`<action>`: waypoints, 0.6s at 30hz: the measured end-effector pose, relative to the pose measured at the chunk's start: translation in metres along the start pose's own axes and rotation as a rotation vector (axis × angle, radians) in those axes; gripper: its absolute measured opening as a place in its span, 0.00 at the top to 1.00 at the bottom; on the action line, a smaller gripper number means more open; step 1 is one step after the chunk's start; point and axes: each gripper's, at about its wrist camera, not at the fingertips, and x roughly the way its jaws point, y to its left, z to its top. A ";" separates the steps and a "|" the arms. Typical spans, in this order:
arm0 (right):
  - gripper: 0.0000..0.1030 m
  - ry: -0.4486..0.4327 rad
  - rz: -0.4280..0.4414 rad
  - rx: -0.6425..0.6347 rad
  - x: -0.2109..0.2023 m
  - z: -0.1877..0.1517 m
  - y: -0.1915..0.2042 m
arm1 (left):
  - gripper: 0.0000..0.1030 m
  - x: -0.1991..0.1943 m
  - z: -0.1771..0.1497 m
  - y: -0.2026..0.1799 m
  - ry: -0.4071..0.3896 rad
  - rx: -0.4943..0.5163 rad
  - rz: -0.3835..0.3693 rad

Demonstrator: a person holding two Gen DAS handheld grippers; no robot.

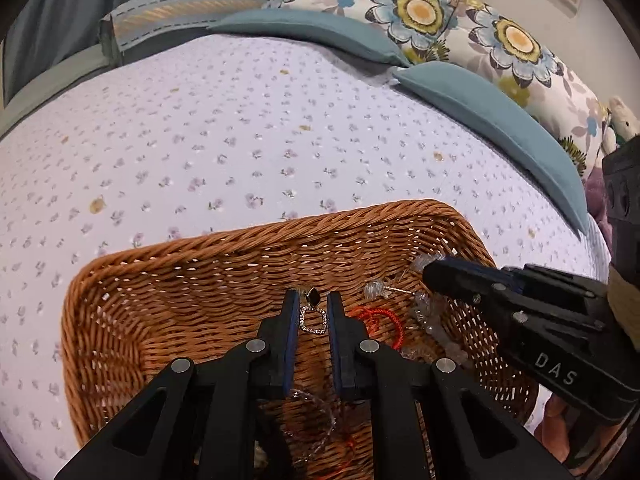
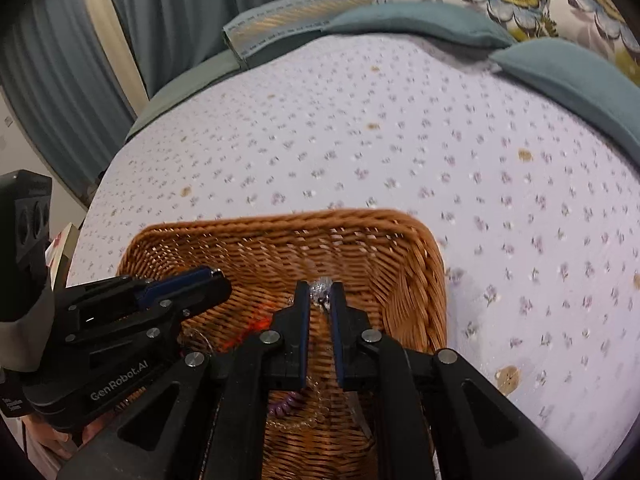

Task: Organize jewelry
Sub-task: 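Carry the earring and charm bracelet into the wicker basket and open both tools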

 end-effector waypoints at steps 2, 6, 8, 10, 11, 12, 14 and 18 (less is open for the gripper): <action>0.58 0.009 -0.006 0.026 -0.001 0.001 -0.005 | 0.79 -0.001 0.000 0.000 0.011 -0.018 -0.015; 0.53 -0.021 0.000 0.046 -0.021 -0.002 -0.008 | 0.46 -0.029 -0.005 0.002 -0.051 -0.010 -0.020; 0.53 -0.034 0.000 0.045 -0.038 -0.005 -0.003 | 0.46 -0.050 -0.007 0.003 -0.084 -0.005 -0.039; 0.53 -0.051 0.009 0.042 -0.058 -0.010 0.004 | 0.46 -0.079 -0.012 0.004 -0.127 -0.011 -0.063; 0.53 -0.063 0.007 0.037 -0.070 -0.014 0.009 | 0.46 -0.092 -0.015 0.005 -0.146 -0.010 -0.062; 0.53 -0.076 0.006 0.032 -0.082 -0.019 0.016 | 0.46 -0.105 -0.019 0.005 -0.166 -0.009 -0.057; 0.51 -0.114 0.004 0.015 -0.110 -0.033 0.032 | 0.43 -0.136 -0.032 0.005 -0.217 -0.009 -0.052; 0.25 -0.202 -0.042 -0.025 -0.163 -0.074 0.068 | 0.33 -0.198 -0.077 0.003 -0.294 -0.027 -0.016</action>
